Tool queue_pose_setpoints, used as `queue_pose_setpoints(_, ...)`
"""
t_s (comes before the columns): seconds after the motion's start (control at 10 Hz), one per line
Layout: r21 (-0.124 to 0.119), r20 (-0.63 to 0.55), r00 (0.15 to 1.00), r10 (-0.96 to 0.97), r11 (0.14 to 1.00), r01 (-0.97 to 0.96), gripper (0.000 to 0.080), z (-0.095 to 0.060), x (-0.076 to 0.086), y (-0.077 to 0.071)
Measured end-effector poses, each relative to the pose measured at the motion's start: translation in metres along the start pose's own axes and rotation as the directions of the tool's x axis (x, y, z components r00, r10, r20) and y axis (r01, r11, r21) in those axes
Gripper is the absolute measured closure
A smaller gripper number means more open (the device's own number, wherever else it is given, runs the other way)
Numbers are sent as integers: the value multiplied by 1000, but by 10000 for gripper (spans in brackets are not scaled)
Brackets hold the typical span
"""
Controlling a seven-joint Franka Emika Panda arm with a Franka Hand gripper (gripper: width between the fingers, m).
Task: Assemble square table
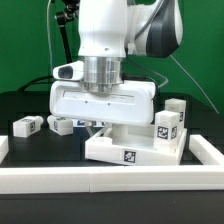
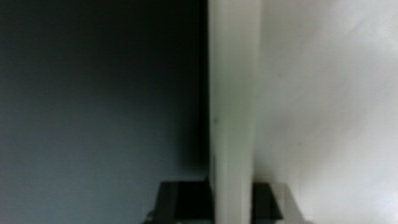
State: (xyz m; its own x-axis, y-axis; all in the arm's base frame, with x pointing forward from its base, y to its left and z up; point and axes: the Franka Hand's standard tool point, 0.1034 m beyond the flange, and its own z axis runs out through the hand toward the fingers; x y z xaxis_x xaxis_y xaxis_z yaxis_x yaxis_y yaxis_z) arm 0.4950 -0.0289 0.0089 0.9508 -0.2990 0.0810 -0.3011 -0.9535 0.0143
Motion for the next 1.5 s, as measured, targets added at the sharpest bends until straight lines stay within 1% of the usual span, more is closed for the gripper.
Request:
queue_pose_setpoints(0.3,-5,-3,988,-155,988,155,741,-1,2,2)
queue_pose_setpoints(0.6,-8,-4,966,-259,966,259,741,-1,4,2)
queue_pose_setpoints(0.7,-14,-6,937,-348,937,348,741,-2,9,-3)
queue_pose_setpoints(0.8,-20,-9,896,-444,896,443,741,-4,16,-8)
queue_pose_setpoints(0.9,-25,-12,871,-492,871,491,741,-5,20,-9)
queue_pose_setpoints(1.0,-28,-11,859,-511,859,511,741,-6,21,-9)
queue_pose_setpoints(1.2,-37,-8,790,-613,790,612,741,-6,23,-7)
queue_pose_setpoints(1.3,-37,-8,781,-624,781,624,741,-6,23,-6)
queue_pose_setpoints(1.4,-41,-3,728,-685,728,684,741,-7,24,-6)
queue_pose_setpoints(1.5,-42,-2,698,-717,697,716,741,-9,29,-9)
